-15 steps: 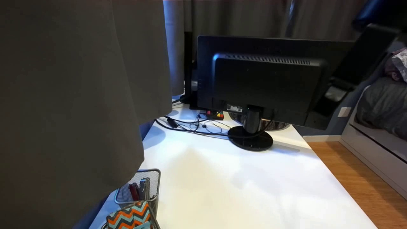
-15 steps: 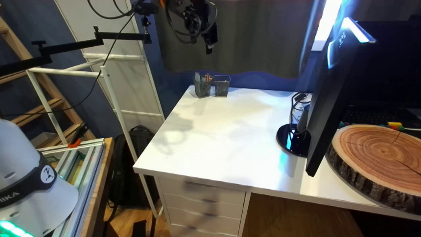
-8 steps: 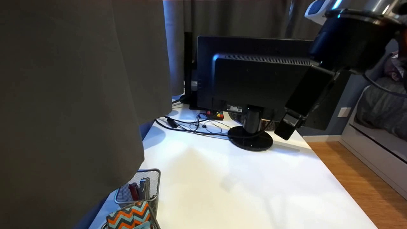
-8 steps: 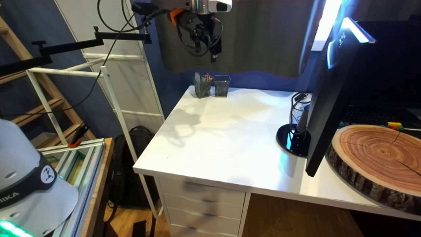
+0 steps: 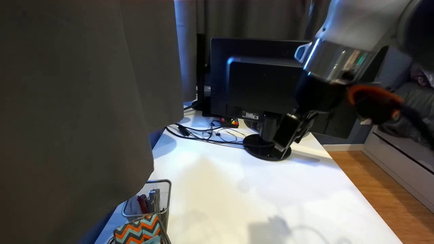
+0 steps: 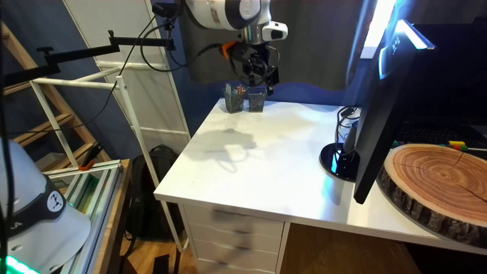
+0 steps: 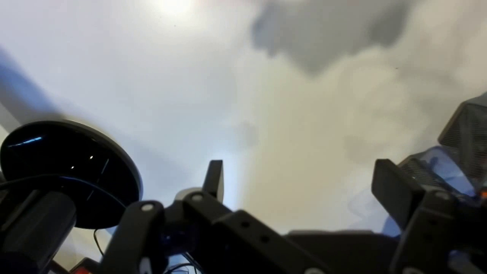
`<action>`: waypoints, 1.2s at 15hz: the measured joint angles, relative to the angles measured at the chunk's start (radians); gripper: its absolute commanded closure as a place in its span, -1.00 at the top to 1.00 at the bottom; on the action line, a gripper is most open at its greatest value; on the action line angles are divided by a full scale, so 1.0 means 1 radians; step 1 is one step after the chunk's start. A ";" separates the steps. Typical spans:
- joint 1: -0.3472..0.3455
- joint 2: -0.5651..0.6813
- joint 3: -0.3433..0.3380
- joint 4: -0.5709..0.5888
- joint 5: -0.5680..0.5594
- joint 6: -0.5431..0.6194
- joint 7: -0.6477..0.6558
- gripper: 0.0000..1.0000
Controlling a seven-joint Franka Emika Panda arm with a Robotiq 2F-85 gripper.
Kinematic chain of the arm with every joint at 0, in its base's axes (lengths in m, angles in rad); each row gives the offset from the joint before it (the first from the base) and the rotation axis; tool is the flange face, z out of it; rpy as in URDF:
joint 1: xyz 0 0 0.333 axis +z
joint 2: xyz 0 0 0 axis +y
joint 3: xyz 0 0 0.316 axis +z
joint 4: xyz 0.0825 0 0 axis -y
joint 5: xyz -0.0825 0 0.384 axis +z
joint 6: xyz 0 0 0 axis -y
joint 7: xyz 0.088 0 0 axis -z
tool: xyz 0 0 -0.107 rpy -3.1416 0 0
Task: Place the right pen holder behind the desktop monitor
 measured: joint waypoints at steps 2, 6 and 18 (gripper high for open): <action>0.012 0.117 -0.032 0.104 -0.044 -0.010 -0.007 1.00; 0.078 0.276 -0.064 0.296 -0.084 -0.046 -0.014 1.00; 0.057 0.413 0.039 0.476 0.013 0.133 -0.205 1.00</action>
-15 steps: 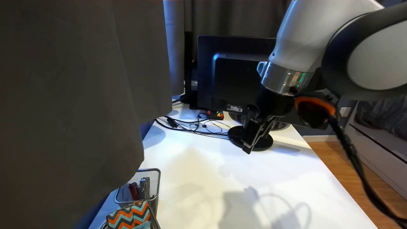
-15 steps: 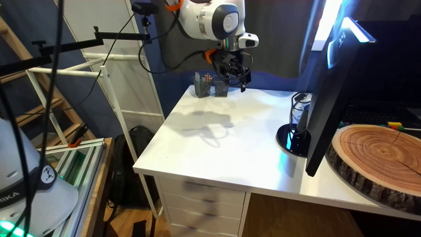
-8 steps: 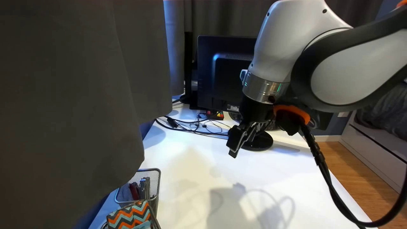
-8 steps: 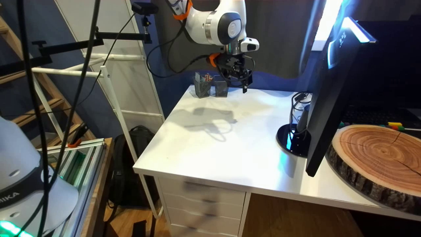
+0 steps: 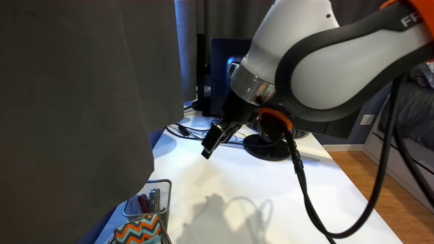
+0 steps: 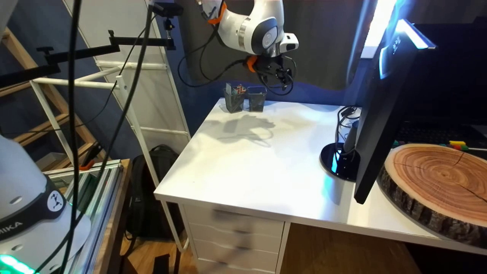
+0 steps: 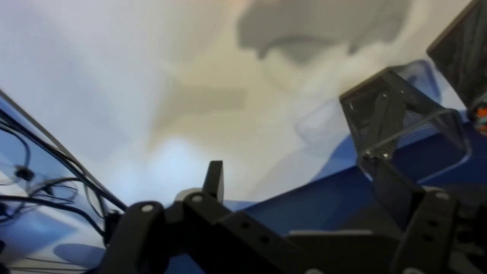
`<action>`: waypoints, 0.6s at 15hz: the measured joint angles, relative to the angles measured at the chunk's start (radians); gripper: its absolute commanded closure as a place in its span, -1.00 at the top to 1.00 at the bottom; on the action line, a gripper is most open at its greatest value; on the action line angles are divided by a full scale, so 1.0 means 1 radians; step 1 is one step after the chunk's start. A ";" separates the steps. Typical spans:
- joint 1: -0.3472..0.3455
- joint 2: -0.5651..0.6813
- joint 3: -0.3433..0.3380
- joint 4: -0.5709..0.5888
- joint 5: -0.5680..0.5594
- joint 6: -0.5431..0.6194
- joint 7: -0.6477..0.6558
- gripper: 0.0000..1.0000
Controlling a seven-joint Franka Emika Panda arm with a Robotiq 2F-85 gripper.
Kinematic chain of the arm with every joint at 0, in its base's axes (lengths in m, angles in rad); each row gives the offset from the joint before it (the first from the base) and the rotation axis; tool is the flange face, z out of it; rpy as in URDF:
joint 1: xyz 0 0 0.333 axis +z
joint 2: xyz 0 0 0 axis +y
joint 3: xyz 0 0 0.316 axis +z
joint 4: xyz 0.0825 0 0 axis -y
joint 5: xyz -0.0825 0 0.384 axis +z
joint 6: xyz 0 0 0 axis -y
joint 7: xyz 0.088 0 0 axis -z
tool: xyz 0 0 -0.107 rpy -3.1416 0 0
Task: Place the right pen holder behind the desktop monitor
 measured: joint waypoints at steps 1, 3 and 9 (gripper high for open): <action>-0.012 0.031 0.038 0.045 0.029 -0.006 -0.054 1.00; -0.032 0.101 0.114 0.134 0.072 -0.045 -0.160 1.00; 0.045 0.324 0.172 0.398 0.093 -0.176 -0.257 1.00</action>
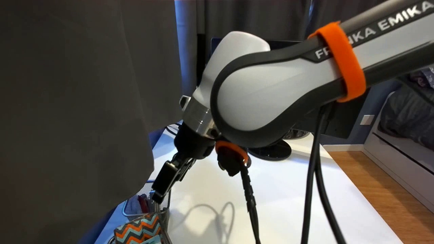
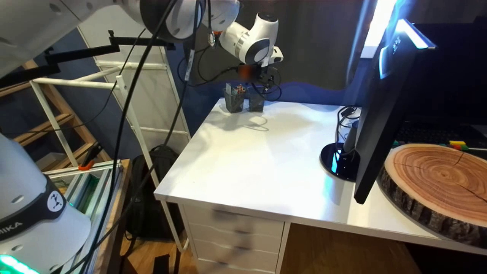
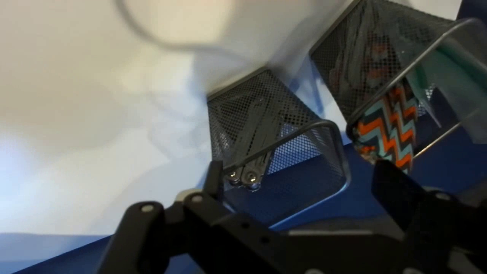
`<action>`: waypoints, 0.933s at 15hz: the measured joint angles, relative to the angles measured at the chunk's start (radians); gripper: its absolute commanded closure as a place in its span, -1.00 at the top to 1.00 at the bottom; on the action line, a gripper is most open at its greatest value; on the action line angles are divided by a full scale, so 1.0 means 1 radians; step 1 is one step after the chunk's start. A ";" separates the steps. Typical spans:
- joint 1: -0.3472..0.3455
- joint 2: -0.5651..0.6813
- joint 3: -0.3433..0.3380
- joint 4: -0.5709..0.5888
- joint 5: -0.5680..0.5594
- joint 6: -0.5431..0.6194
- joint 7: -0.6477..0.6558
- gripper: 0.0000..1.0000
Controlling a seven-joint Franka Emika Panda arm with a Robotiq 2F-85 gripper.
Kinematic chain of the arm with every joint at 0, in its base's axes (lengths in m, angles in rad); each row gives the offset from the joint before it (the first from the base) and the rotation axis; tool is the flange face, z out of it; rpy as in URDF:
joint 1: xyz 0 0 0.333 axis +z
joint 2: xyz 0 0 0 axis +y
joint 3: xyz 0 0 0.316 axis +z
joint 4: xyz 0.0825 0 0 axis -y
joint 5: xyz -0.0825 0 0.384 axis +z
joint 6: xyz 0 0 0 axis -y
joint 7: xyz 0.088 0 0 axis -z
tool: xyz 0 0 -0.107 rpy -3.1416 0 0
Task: Place the right pen holder behind the desktop monitor
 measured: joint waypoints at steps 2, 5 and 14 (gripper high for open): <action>0.041 0.056 -0.010 0.086 0.000 -0.001 0.009 1.00; 0.090 0.096 -0.046 0.183 -0.001 -0.004 0.033 1.00; 0.114 0.078 -0.111 0.244 -0.015 -0.086 0.056 1.00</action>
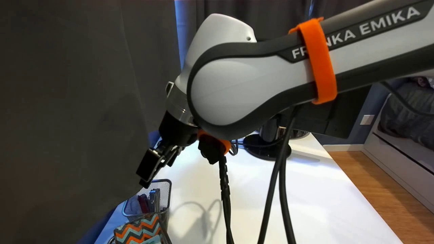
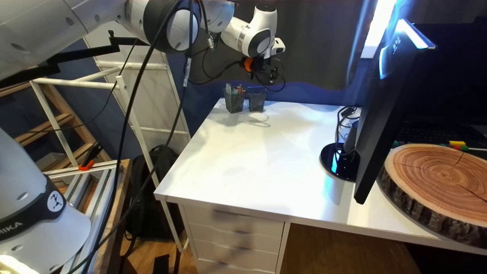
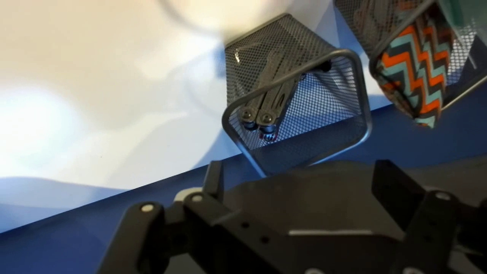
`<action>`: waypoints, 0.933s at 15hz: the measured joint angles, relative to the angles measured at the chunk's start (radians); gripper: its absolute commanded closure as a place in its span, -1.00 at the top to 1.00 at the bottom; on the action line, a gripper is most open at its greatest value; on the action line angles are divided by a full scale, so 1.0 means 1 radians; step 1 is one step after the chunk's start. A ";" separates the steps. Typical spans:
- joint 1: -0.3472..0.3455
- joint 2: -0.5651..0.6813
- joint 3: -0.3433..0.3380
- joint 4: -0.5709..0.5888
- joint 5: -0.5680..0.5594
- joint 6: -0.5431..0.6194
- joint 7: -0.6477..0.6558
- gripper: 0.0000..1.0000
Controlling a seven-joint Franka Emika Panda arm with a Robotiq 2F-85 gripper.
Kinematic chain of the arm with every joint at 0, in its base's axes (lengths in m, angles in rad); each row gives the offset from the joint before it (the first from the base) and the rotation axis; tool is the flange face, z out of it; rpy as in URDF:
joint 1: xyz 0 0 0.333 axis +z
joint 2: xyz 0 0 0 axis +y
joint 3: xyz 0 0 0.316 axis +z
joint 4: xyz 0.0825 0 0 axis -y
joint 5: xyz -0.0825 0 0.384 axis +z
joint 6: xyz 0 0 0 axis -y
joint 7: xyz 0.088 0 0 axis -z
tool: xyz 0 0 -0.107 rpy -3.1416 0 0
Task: Place the right pen holder behind the desktop monitor
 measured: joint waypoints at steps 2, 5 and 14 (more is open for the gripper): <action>0.009 0.007 -0.033 0.000 -0.006 0.000 0.008 1.00; 0.021 0.022 -0.080 0.002 -0.008 0.001 0.034 1.00; 0.070 0.069 -0.149 0.032 -0.008 0.035 0.176 0.04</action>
